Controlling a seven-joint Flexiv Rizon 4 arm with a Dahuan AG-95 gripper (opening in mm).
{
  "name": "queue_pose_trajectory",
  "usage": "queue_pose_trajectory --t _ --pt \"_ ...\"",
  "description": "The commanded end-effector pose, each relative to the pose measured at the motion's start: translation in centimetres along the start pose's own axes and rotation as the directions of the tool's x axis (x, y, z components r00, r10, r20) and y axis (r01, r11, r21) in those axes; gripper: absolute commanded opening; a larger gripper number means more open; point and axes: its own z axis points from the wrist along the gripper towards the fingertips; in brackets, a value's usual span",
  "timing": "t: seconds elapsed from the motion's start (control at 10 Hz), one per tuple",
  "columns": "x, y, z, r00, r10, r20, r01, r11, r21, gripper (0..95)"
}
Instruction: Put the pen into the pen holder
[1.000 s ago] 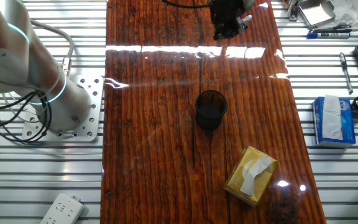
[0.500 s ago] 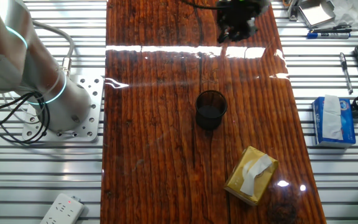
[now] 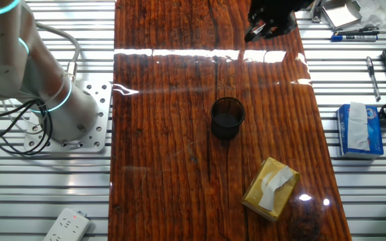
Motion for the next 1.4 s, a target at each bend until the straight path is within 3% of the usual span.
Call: queue_pose_trajectory --t 0.1,0.4,0.8,1.1,1.4 --pt "0.5 0.1 0.4 1.000 0.000 0.030 -0.001 0.999 0.042 0.0" --pt "1.2 0.1 0.8 0.999 -0.012 0.040 0.010 0.999 0.050 0.0" --pt "3.7 -0.9 1.5 0.997 -0.067 0.034 0.065 0.997 0.049 0.0" --pt "4.8 -1.5 2.1 0.995 -0.096 0.035 0.094 0.994 0.051 0.0" --pt "6.7 -2.5 3.4 0.988 -0.148 0.040 0.145 0.987 0.062 0.0"
